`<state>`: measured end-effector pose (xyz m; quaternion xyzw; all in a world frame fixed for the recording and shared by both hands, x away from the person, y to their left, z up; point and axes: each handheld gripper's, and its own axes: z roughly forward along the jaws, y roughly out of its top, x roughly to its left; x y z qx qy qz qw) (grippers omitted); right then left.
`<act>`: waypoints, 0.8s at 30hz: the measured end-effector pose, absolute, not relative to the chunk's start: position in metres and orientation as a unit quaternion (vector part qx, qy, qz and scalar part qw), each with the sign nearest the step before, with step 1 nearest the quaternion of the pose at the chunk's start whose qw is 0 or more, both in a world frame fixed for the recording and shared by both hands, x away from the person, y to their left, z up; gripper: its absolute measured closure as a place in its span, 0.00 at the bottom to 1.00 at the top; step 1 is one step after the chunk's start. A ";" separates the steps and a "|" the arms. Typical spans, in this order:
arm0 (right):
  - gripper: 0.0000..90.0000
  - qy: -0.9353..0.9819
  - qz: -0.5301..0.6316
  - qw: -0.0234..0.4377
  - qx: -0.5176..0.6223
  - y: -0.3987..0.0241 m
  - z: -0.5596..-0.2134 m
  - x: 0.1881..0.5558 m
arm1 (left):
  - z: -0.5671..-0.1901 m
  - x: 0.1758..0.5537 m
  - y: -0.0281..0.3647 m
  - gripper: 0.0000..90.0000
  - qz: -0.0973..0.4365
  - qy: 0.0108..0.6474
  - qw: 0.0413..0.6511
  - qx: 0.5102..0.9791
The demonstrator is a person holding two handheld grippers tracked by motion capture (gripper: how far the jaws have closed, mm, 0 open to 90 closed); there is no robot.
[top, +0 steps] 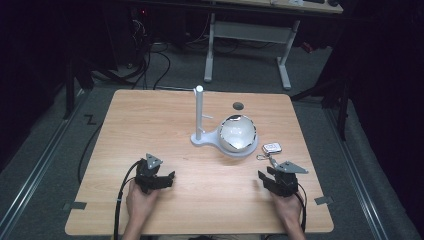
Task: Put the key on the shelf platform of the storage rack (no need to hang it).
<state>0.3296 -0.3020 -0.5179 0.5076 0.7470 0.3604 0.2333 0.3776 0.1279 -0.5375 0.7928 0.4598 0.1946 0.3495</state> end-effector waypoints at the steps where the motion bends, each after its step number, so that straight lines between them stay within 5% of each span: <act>1: 0.64 0.747 0.361 0.233 0.508 -0.302 -0.517 0.329 | -0.538 0.378 0.128 0.20 0.195 0.460 0.350 0.793; 24: 0.65 0.716 0.379 0.238 0.536 -0.334 -0.503 0.332 | -0.538 0.378 0.128 0.20 0.195 0.460 0.350 0.793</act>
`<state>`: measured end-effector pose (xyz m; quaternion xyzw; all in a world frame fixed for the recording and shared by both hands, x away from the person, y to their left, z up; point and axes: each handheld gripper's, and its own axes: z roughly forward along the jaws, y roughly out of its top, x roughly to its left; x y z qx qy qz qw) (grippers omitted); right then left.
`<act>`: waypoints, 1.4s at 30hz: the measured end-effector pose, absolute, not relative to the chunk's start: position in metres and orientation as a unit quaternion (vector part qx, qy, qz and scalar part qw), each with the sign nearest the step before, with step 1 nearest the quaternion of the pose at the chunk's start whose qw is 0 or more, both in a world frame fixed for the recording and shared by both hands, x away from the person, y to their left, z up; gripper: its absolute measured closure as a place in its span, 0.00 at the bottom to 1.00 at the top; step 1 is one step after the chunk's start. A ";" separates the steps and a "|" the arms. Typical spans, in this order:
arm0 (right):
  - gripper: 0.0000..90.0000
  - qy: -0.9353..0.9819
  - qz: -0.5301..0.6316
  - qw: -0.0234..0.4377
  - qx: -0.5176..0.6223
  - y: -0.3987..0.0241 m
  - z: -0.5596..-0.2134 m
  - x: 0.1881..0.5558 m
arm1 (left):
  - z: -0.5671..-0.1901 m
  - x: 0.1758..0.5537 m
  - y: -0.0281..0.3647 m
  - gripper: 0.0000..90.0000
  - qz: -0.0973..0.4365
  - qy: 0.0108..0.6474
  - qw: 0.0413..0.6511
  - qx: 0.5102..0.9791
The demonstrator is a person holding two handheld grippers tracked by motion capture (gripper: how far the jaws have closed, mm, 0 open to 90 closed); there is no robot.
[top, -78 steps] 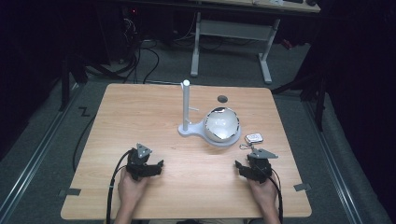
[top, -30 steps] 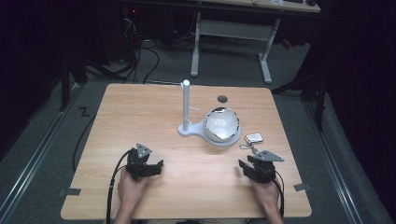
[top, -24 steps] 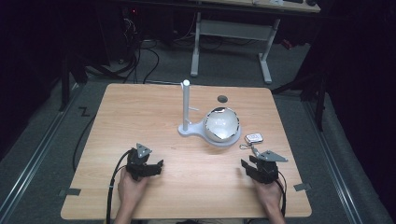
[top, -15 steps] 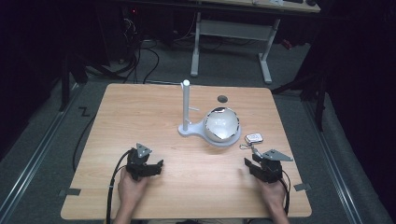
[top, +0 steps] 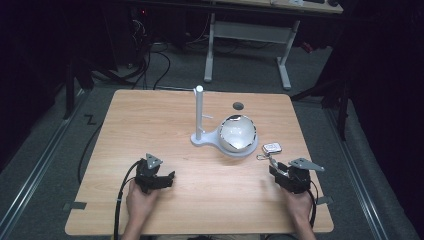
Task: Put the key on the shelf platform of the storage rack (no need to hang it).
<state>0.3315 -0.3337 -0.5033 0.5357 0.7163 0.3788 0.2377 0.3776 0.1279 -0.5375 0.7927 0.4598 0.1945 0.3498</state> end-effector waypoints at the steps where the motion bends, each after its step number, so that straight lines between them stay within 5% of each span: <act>1: 0.65 0.716 0.379 0.238 0.536 -0.335 -0.503 0.333 | -0.538 0.378 0.128 0.20 0.195 0.460 0.350 0.793; 21: 0.63 0.711 0.350 0.229 0.566 -0.353 -0.512 0.357 | -0.538 0.378 0.128 0.20 0.195 0.460 0.350 0.793; 42: 0.73 0.728 0.326 0.227 0.558 -0.349 -0.528 0.371 | -0.538 0.378 0.128 0.20 0.195 0.460 0.350 0.793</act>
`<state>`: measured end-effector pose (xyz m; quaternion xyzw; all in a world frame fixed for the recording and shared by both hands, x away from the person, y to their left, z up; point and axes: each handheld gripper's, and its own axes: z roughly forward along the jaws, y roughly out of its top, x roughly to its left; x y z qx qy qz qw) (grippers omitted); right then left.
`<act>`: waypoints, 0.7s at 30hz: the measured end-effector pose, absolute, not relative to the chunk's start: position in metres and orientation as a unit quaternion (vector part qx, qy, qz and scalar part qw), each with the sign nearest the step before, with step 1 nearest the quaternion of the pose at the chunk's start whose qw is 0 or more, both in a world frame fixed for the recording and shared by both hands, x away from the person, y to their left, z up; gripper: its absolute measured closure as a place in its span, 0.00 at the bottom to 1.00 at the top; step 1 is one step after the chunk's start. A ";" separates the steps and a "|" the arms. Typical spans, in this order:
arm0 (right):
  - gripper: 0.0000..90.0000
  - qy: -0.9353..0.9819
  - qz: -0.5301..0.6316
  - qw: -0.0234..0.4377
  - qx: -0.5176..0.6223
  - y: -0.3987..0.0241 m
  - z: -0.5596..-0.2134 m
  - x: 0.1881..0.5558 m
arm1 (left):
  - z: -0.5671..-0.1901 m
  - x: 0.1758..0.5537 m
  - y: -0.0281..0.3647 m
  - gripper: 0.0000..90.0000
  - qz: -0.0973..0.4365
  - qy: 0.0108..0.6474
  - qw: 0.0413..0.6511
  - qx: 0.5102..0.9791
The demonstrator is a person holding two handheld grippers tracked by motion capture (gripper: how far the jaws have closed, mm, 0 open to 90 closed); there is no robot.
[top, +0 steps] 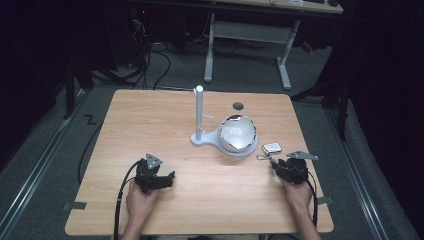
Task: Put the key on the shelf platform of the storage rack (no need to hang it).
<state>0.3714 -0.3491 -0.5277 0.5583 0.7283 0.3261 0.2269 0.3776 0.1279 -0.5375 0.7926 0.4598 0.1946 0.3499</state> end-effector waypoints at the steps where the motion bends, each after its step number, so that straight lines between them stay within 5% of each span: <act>1: 0.73 0.729 0.326 0.228 0.558 -0.349 -0.528 0.372 | -0.538 0.378 0.128 0.20 0.195 0.460 0.350 0.793; 9: 0.83 0.745 0.308 0.248 0.537 -0.344 -0.528 0.370 | -0.538 0.378 0.128 0.20 0.195 0.460 0.351 0.792; 21: 0.84 0.740 0.320 0.263 0.530 -0.342 -0.525 0.367 | -0.538 0.378 0.128 0.20 0.195 0.460 0.350 0.793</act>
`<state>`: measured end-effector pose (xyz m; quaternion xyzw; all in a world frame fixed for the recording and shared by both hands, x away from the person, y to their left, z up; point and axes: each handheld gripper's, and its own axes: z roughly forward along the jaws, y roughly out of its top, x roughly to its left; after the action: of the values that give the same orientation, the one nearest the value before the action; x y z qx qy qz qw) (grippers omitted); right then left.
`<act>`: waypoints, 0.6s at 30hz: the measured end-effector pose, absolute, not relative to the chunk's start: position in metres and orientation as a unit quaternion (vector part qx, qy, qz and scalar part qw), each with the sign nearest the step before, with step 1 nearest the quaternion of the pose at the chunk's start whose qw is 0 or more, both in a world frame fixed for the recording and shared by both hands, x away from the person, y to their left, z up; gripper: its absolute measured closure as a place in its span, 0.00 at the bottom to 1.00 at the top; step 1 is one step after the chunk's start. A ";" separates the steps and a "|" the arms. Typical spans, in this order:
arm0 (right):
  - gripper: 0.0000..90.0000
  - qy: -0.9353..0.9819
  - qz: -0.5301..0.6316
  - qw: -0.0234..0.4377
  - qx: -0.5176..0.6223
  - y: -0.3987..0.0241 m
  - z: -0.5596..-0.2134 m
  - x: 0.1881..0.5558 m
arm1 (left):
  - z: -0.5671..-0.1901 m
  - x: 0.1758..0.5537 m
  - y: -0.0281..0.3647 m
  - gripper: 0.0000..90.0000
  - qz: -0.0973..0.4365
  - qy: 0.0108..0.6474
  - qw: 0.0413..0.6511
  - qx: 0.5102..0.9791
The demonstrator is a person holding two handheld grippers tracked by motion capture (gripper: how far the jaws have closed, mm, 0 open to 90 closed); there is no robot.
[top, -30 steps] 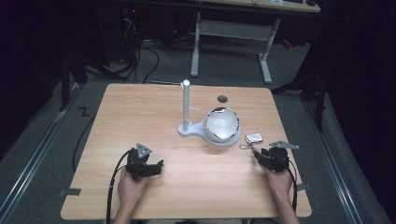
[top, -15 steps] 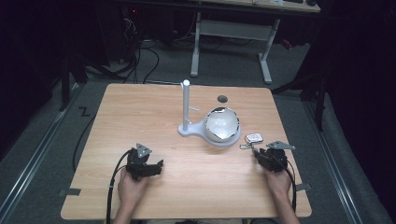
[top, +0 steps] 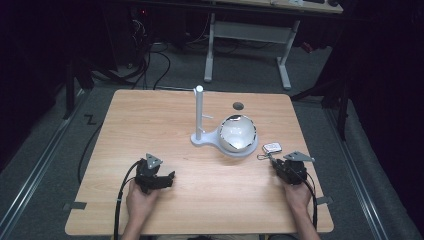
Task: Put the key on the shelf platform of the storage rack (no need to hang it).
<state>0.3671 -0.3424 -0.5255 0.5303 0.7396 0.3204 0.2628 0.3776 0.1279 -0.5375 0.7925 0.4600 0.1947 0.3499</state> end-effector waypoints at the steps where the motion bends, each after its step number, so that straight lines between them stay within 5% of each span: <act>1: 0.85 0.737 0.326 0.263 0.530 -0.343 -0.524 0.366 | -0.538 0.378 0.128 0.20 0.195 0.460 0.350 0.793; 18: 0.85 0.715 0.390 0.273 0.513 -0.350 -0.488 0.352 | -0.538 0.378 0.128 0.20 0.195 0.460 0.350 0.793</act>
<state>0.3524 -0.3505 -0.4877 0.5126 0.7148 0.3899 0.2726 0.3776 0.1279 -0.5375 0.7927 0.4597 0.1946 0.3498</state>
